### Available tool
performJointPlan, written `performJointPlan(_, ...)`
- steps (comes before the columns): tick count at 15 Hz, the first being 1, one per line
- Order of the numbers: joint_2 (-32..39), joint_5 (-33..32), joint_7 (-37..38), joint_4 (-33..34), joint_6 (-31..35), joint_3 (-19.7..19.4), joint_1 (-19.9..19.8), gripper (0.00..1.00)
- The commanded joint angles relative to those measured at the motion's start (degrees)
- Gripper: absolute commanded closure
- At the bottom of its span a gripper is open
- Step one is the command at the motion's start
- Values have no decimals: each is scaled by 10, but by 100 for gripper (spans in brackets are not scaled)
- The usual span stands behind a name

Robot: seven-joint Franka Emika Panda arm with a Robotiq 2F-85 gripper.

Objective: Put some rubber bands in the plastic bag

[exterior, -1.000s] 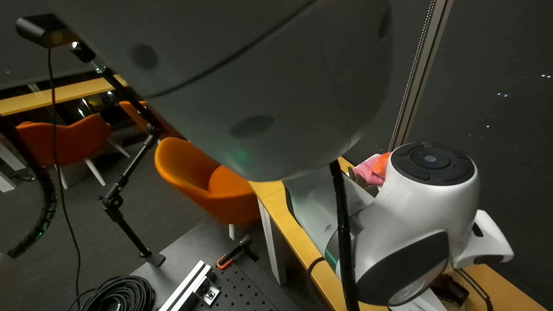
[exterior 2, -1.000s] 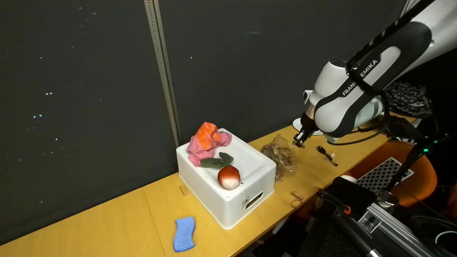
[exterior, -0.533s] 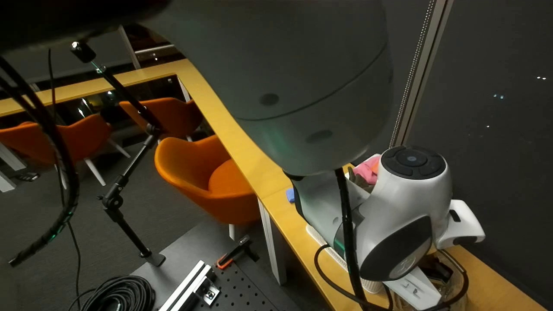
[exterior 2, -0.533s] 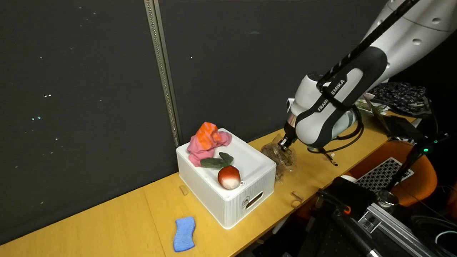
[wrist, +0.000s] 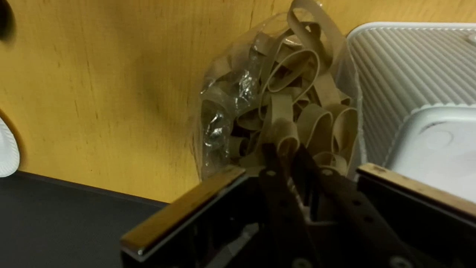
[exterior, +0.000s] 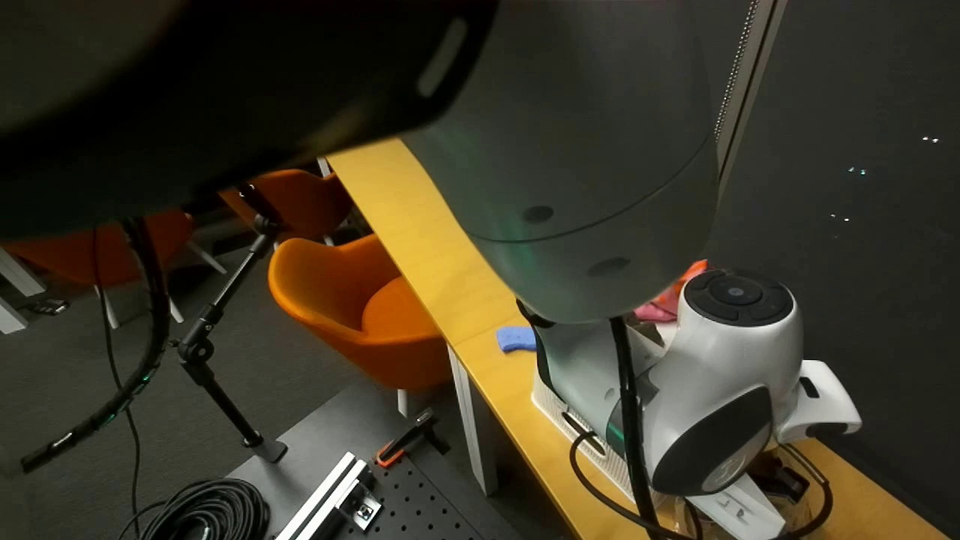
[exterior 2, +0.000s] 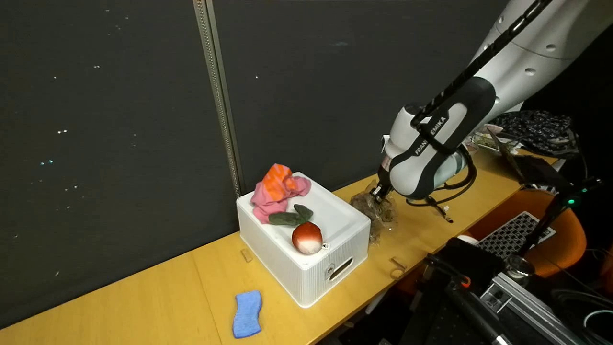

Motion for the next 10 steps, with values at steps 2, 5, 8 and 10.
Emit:
performJointPlan(2,-7,-2,12,2,-10,-10,8,45)
performJointPlan(5,-20,-3,20,-6,-40,-20,13,22)
performJointPlan(8,-59,-16,38,-32,-79,-50,38,1)
performJointPlan(10,-97,-24,48,-53,-98,-64,53,0)
